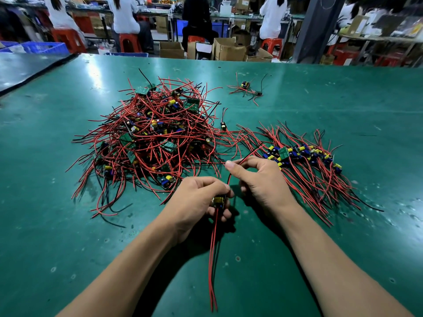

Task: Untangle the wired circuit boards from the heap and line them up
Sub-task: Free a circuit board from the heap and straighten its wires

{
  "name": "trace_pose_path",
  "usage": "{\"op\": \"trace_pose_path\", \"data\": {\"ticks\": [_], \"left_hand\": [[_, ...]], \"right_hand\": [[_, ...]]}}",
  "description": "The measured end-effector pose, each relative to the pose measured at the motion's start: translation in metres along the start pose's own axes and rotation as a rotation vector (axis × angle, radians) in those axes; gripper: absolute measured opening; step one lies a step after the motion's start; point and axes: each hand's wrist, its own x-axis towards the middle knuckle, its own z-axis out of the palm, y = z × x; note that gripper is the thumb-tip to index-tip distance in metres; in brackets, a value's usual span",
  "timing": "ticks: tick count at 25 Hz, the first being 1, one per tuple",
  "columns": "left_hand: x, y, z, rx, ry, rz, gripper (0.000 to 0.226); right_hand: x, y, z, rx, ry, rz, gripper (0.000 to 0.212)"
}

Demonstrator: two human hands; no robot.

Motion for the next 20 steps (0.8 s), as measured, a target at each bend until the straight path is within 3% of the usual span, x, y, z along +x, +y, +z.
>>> {"op": "trace_pose_path", "data": {"ticks": [7, 20], "left_hand": [[-0.003, 0.003, -0.002, 0.109, -0.037, -0.003, 0.023], [-0.004, 0.003, -0.003, 0.100, -0.082, 0.003, 0.026]], "right_hand": [[0.012, 0.007, -0.004, -0.204, 0.261, -0.206, 0.031], [0.015, 0.002, -0.005, 0.233, 0.306, -0.072, 0.033]]}}
